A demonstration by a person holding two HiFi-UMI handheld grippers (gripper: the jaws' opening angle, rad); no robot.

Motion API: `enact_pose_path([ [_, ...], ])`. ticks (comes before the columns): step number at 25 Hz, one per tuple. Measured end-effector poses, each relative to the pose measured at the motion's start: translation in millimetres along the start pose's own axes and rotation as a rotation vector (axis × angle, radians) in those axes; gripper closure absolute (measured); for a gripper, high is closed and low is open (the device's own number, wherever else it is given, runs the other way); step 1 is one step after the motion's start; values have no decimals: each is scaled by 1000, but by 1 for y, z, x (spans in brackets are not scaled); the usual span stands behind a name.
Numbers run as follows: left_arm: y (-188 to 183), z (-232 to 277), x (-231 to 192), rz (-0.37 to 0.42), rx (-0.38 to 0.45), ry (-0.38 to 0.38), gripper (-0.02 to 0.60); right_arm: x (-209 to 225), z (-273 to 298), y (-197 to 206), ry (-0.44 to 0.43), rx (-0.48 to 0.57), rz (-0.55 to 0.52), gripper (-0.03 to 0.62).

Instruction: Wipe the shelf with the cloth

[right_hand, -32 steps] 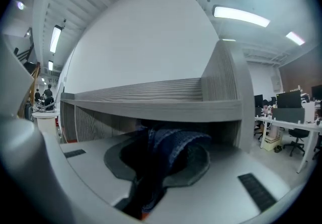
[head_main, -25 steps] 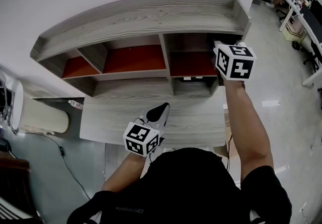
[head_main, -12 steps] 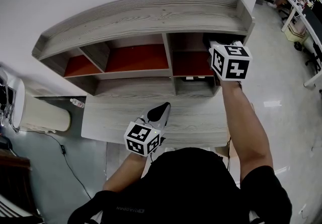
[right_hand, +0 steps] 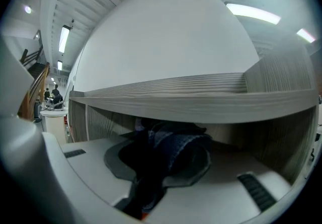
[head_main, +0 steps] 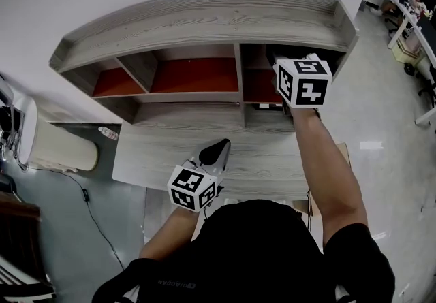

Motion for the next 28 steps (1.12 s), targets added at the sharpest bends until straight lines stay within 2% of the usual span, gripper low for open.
enact_pose_path([
  [17,4,-13,-25,-21,6,-49,574,-52,35,-3,-87,-6,-41,499],
  [28,3,-12,-30,-16,8,-50,574,-57,39,-4,-79,-5,-50,499],
])
Point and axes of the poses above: the fingertips, and each gripper's own axes: z forward along the fingers, x to its right, y out of its underside, the point moved 1 cm from there along -z, backward along the fingers, and after that the axes turned 10 degrees about -y, right-handed, at the moved point
